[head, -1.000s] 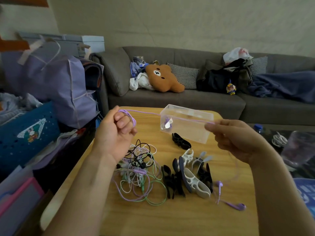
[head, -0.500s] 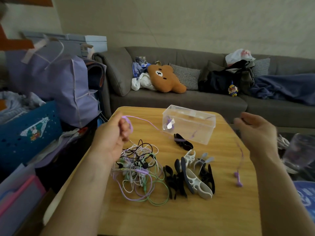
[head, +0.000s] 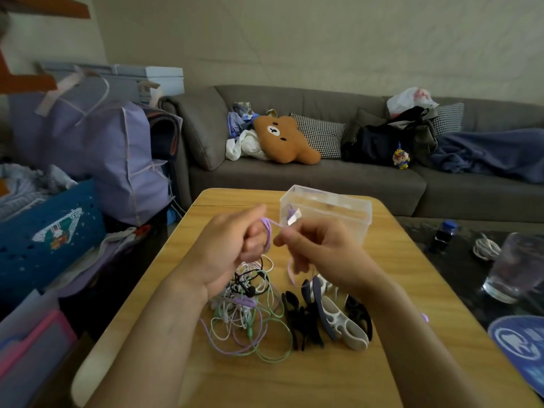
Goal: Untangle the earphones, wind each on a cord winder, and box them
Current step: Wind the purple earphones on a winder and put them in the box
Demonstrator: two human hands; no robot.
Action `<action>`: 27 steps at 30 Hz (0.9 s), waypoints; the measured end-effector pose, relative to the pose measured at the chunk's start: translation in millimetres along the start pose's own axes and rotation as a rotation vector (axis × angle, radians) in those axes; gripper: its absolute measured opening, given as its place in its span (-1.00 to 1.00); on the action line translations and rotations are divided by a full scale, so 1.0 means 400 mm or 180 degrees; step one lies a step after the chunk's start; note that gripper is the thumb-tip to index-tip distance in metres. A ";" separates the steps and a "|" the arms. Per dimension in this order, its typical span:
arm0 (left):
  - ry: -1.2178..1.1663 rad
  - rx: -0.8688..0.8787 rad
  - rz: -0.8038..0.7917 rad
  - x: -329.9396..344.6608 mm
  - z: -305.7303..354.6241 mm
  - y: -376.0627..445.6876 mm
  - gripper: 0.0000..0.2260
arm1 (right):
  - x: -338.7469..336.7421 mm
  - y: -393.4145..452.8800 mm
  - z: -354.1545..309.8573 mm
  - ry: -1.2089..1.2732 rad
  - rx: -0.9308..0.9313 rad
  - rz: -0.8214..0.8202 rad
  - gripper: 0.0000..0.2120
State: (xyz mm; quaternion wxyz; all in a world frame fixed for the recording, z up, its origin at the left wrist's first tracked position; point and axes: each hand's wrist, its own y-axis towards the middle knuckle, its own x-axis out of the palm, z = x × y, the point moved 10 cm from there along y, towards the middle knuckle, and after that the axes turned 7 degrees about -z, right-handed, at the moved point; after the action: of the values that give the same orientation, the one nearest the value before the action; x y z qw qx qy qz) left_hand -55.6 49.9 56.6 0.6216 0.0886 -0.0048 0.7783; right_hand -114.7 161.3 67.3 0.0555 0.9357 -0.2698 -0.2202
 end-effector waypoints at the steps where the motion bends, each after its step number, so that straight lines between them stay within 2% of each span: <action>1: -0.0642 -0.0001 0.0059 -0.009 -0.003 0.005 -0.55 | -0.014 -0.001 0.005 0.0145 0.0017 0.0154 -0.73; 3: -0.1721 0.0215 0.0133 -0.026 0.009 0.009 -0.61 | -0.031 -0.004 0.010 0.0318 0.0049 0.0323 -0.73; 4: -0.2023 0.0365 0.0157 -0.033 0.021 0.009 -0.66 | -0.032 -0.004 0.008 0.0207 0.0084 0.0312 -0.73; 7: -0.2184 0.0666 0.0177 -0.049 0.044 0.002 -0.68 | -0.006 -0.005 0.010 -0.0530 0.0300 -0.0002 -0.75; 9: -0.1797 0.0724 0.0212 -0.054 0.049 0.002 -0.65 | 0.026 -0.008 0.012 -0.0915 0.0433 -0.0329 -0.76; 11: -0.0497 0.0773 0.0486 -0.061 0.062 -0.007 -0.67 | 0.045 -0.010 -0.009 -0.0906 0.0320 -0.0406 -0.77; 13: 0.0988 0.0845 0.0664 -0.049 0.080 -0.019 -0.75 | 0.035 -0.009 -0.046 -0.0654 0.0059 -0.0218 -0.77; 15: 0.1787 0.0816 0.0505 -0.020 0.077 -0.022 -0.69 | 0.004 -0.015 -0.078 -0.0318 -0.0163 0.0053 -0.79; 18: 0.1877 0.0548 -0.0072 0.018 0.050 -0.018 -0.66 | -0.043 -0.029 -0.098 0.0095 -0.0360 0.0358 -0.77; 23: 0.1692 0.0031 -0.0703 0.075 -0.005 -0.018 -0.61 | -0.068 -0.040 -0.073 0.0068 -0.0187 0.0496 -0.75; 25: 0.1604 -0.0071 -0.0733 0.076 -0.016 -0.014 -0.59 | -0.067 -0.040 -0.069 0.0010 -0.0139 0.0522 -0.76; 27: 0.1390 -0.0014 -0.0404 0.056 -0.005 -0.010 -0.63 | -0.074 -0.042 -0.068 -0.0006 -0.0099 0.0612 -0.78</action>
State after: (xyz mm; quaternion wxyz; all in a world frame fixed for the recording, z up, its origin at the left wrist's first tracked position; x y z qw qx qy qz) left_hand -56.8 72.6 57.5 0.6558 -0.0833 0.1338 0.7383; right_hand -117.0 190.6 99.2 0.0906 0.9043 -0.3550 -0.2189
